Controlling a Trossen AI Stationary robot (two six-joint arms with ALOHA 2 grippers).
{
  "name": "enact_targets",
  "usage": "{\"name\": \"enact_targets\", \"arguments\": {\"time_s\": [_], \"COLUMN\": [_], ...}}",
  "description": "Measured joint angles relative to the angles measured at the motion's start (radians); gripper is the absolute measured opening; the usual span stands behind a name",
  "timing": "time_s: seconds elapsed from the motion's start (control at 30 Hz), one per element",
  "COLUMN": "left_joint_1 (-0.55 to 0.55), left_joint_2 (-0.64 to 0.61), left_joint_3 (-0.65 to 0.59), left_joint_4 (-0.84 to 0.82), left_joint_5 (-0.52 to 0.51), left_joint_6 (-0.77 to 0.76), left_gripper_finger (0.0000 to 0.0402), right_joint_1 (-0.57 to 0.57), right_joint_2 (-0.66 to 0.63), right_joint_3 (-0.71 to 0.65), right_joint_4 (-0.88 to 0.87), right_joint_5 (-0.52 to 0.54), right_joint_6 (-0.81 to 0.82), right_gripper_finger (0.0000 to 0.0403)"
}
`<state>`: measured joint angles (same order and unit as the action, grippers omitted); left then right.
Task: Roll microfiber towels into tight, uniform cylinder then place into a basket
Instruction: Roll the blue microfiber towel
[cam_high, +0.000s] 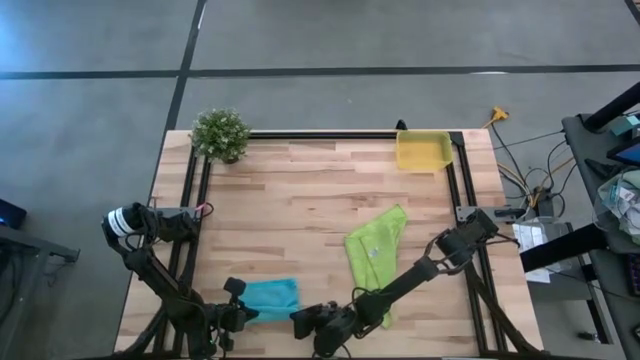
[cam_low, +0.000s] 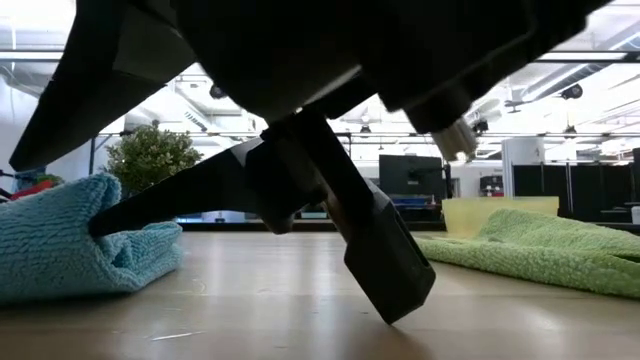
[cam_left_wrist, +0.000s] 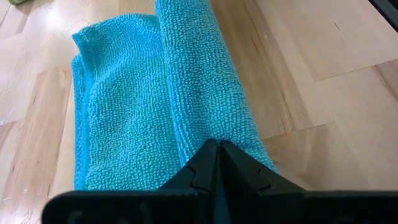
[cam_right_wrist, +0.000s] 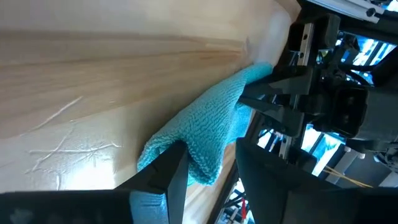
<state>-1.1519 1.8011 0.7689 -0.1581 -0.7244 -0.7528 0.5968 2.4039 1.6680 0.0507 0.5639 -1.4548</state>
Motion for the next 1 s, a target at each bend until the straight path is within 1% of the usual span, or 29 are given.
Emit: {"name": "enact_targets", "arguments": {"time_s": [0.17, 0.37, 0.47, 0.53, 0.63, 0.77, 0.87, 1.0], "left_joint_1": [0.0, 0.0, 0.0, 0.0, 0.0, 0.0, -0.002, -0.005], "left_joint_2": [0.0, 0.0, 0.0, -0.001, -0.002, -0.005, -0.015, -0.045], "left_joint_3": [0.0, 0.0, 0.0, 0.0, 0.0, 0.006, 0.023, 0.05], "left_joint_4": [0.0, 0.0, 0.0, 0.0, 0.0, -0.003, -0.008, -0.003], "left_joint_5": [0.0, 0.0, 0.0, 0.0, 0.0, 0.0, 0.001, 0.063], "left_joint_6": [0.0, 0.0, 0.0, 0.0, 0.0, 0.002, 0.046, 0.112], "left_gripper_finger": [0.001, 0.001, 0.001, 0.001, 0.001, 0.001, 0.001, 0.0012], "right_joint_1": [-0.002, -0.002, 0.0, -0.001, -0.003, -0.021, -0.044, -0.078], "right_joint_2": [0.0, 0.0, 0.001, 0.0, 0.0, 0.002, 0.007, 0.008], "right_joint_3": [-0.001, -0.002, -0.002, -0.002, -0.002, -0.004, -0.006, -0.006], "right_joint_4": [-0.003, 0.002, 0.005, 0.003, 0.009, 0.005, 0.004, 0.014], "right_joint_5": [-0.034, -0.047, -0.056, -0.06, -0.086, -0.157, -0.237, -0.381], "right_joint_6": [0.038, 0.215, 0.333, 0.437, 0.624, 0.916, 1.129, 1.314], "right_gripper_finger": [0.01, 0.0045, 0.0021, 0.0012, 0.001, 0.001, 0.0009, 0.0009]}}
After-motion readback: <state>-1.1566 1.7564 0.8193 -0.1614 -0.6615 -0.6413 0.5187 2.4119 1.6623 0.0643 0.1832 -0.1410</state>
